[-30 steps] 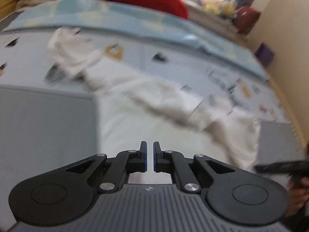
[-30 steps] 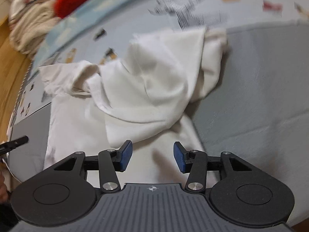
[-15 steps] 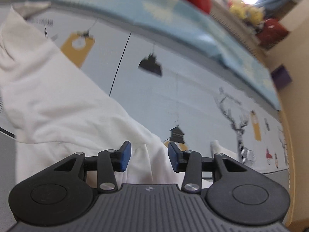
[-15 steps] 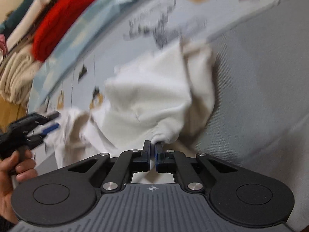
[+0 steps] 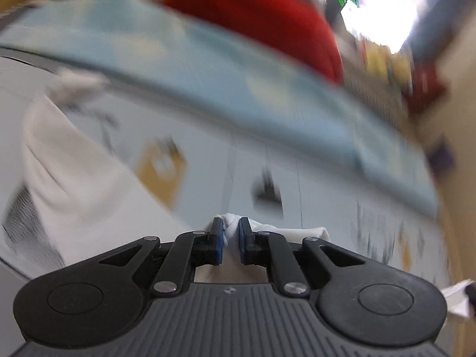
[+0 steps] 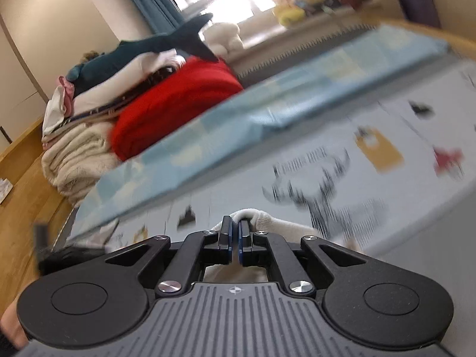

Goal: Fold small clothes

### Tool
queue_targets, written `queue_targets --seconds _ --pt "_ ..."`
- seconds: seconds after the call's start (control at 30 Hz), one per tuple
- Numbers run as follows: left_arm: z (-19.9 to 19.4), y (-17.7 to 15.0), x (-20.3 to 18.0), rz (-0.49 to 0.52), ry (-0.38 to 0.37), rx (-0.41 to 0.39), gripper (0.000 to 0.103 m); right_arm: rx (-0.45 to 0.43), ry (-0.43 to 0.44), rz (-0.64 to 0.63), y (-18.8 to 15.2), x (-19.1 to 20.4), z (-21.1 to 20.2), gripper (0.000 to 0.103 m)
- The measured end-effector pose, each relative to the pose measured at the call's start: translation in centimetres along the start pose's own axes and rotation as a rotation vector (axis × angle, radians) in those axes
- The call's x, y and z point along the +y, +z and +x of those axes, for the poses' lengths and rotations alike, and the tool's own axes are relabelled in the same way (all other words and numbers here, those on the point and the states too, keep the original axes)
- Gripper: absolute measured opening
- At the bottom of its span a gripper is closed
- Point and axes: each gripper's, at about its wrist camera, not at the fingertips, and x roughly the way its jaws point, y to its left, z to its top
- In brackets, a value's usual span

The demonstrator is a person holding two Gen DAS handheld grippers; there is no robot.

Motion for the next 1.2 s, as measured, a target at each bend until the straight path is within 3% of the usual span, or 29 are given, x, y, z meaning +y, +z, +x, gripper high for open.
queue_targets --seconds 0.1,0.13,0.2,0.23,0.3,0.4,0.47,0.5,0.57,0.63,0.77,0.83,0.93,0.97,1.0,1.03,1.07,1.13,1.2 --pt "-0.7 1.2 3.6 -0.161 -0.056 -0.204 0.014 -0.013 -0.008 -0.004 4.8 1.6 6.5 0.003" --pt "-0.7 1.3 4.2 -0.185 -0.051 -0.230 0.024 0.008 -0.020 -0.022 5.9 2.0 8.9 0.004" --pt "-0.4 1.5 4.4 -0.185 -0.021 -0.181 0.035 0.048 -0.115 -0.055 7.3 2.5 13.1 0.008" --pt "-0.5 1.4 4.5 -0.177 -0.019 -0.171 0.035 0.066 -0.156 -0.054 7.4 2.5 14.0 0.011" --pt "-0.8 1.2 4.0 -0.146 -0.007 -0.146 0.035 0.084 -0.190 -0.020 6.6 1.8 13.4 0.016" --pt "-0.9 0.7 3.5 -0.136 0.005 -0.101 0.035 0.065 -0.236 0.024 3.4 -0.7 9.7 0.032" --pt "-1.3 0.1 2.8 -0.140 -0.003 -0.076 0.035 0.081 -0.383 0.089 1.3 -3.2 7.7 0.035" --pt "-1.5 0.0 2.4 -0.128 -0.006 -0.065 0.035 0.090 -0.487 0.183 0.0 -5.1 6.3 0.036" --pt "-2.6 -0.5 0.9 -0.082 -0.014 -0.061 0.035 0.105 -0.569 0.365 -2.3 -7.9 4.3 0.038" --pt "-4.2 -0.9 -0.4 -0.039 -0.025 -0.060 0.035 0.121 -0.583 0.522 -4.6 -9.9 2.8 0.038" --pt "-8.3 -2.8 -2.6 0.007 -0.007 -0.049 0.035 0.231 -0.555 0.604 -7.3 -11.3 4.1 0.042" --pt "-9.7 -3.9 -3.3 0.022 -0.021 -0.053 0.036 0.255 -0.537 0.578 -7.5 -10.9 5.4 0.043" --pt "-10.1 -6.2 -3.6 0.079 -0.010 -0.124 0.037 0.280 -0.518 0.532 -7.5 -10.8 7.2 0.041" --pt "-9.4 -6.8 -3.8 0.112 0.021 -0.117 0.037 0.286 -0.512 0.510 -7.4 -10.8 7.7 0.032" --pt "-8.3 -7.0 -4.0 0.135 0.065 -0.070 0.036 0.282 -0.498 0.486 -7.1 -10.8 8.0 0.012" --pt "-7.5 -7.0 -4.0 0.134 0.065 -0.052 0.036 0.265 -0.491 0.464 -6.4 -10.9 7.8 0.009" --pt "-7.1 -6.8 -3.9 0.124 0.058 -0.054 0.036 0.222 -0.484 0.421 -5.4 -10.9 7.2 0.009" --pt "-6.6 -6.2 -4.0 0.127 0.074 -0.067 0.036 0.041 -0.455 0.234 -2.7 -9.0 5.2 0.007" --pt "-6.3 -6.0 -4.0 0.142 0.077 -0.075 0.036 -0.187 -0.458 -0.059 -0.8 -5.3 2.9 0.007"
